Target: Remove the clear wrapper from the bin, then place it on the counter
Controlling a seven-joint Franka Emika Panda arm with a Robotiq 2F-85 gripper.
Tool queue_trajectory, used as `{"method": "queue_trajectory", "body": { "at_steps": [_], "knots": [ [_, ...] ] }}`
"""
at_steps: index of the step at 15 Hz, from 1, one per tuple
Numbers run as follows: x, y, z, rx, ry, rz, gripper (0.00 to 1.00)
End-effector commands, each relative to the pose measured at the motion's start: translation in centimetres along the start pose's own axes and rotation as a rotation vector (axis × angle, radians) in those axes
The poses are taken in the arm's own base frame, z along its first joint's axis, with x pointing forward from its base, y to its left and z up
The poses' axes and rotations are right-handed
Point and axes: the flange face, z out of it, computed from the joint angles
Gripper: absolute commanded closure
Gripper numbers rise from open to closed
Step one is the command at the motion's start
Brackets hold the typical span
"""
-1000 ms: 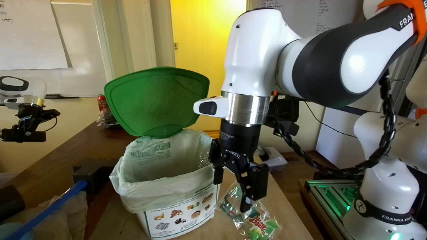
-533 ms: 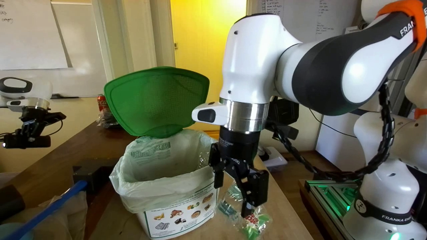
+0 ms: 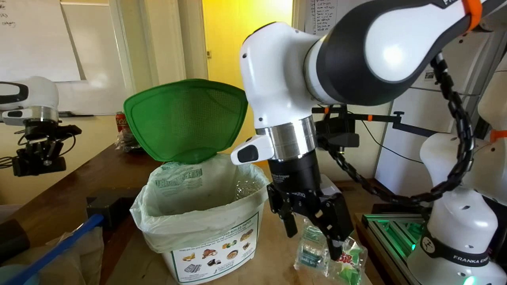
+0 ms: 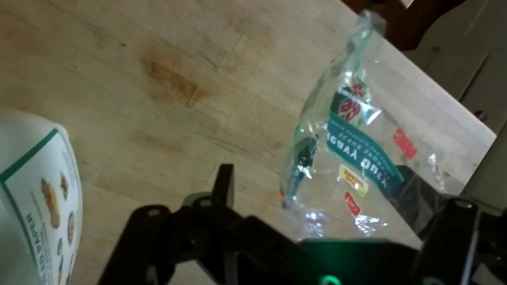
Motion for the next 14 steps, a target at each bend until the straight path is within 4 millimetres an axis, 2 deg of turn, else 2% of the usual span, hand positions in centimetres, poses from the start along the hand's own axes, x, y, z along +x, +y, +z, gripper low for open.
{"method": "queue_trajectory", "body": {
  "at_steps": [1, 9, 14],
  "knots": [
    [0.8, 1.0, -0.2, 0.160, -0.054, 0.009, 0.00],
    [1.4, 2.1, -0.6, 0.261, -0.088, 0.080, 0.00],
    [1.7, 2.6, -0.9, 0.241, -0.078, 0.140, 0.00]
  ]
}}
